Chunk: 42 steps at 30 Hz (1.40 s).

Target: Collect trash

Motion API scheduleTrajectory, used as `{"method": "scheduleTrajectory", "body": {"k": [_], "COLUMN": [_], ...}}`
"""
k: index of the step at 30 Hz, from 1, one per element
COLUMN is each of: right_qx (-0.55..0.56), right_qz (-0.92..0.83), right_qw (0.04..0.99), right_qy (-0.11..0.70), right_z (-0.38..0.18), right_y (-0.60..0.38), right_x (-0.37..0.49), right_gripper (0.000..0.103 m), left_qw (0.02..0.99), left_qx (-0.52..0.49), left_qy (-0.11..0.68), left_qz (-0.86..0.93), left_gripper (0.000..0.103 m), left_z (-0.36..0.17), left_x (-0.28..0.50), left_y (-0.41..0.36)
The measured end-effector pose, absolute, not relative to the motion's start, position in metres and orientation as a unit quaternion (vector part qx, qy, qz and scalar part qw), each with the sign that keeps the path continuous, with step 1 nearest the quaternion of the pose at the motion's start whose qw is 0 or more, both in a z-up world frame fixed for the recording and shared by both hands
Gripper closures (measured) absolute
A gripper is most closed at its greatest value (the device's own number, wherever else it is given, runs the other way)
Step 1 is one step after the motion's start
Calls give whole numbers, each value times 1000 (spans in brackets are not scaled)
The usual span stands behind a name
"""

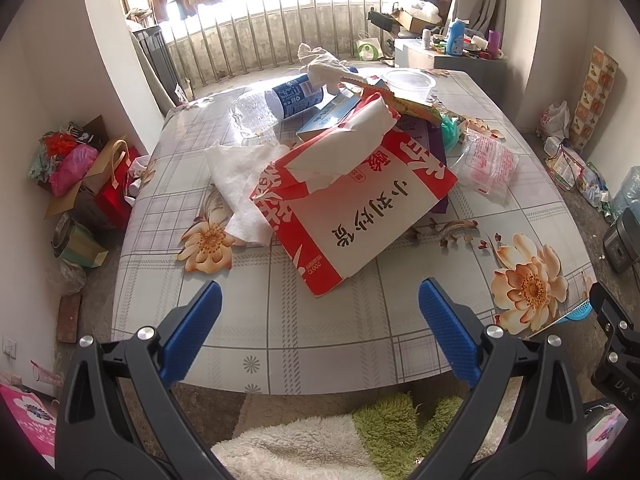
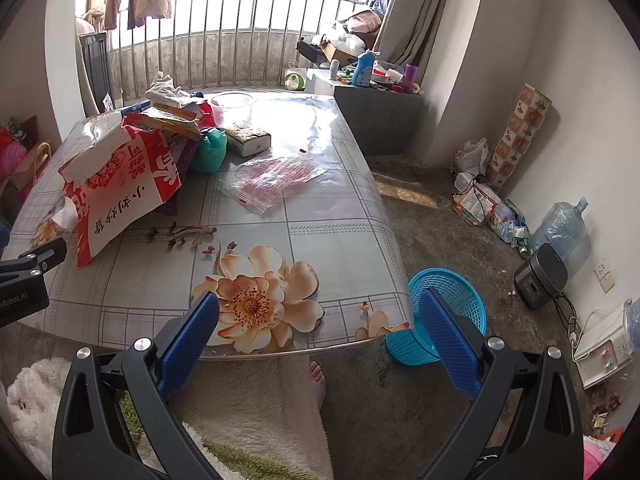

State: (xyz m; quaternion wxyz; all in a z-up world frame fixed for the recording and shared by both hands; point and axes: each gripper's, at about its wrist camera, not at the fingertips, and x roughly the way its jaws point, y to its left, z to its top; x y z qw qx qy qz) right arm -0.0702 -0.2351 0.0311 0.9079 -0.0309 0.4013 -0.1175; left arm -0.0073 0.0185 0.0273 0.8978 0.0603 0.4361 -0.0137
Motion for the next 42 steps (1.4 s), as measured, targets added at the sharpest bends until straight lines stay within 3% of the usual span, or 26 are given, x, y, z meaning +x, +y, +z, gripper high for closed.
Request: {"method": "scheduleTrajectory", "body": {"k": [23, 31, 42], "right_qx": [5, 27, 105], "right_qz": [-121, -61, 7], "right_qw": [916, 949, 935], "right_qy": [382, 309, 339], "right_z": [36, 55, 41], "right_y": [-244, -229, -226], "right_x": [-60, -30, 22], "right_gripper": [6, 6, 9], "left_qw": [901, 929, 945], "left_qx": [52, 17, 91], "left_qy": [431, 364, 286], "left_qz": [-16, -70, -128], "left_gripper": [8, 9, 9], "left_z": [32, 52, 42], "left_x": [0, 24, 43], "left_y": [23, 58, 50]}}
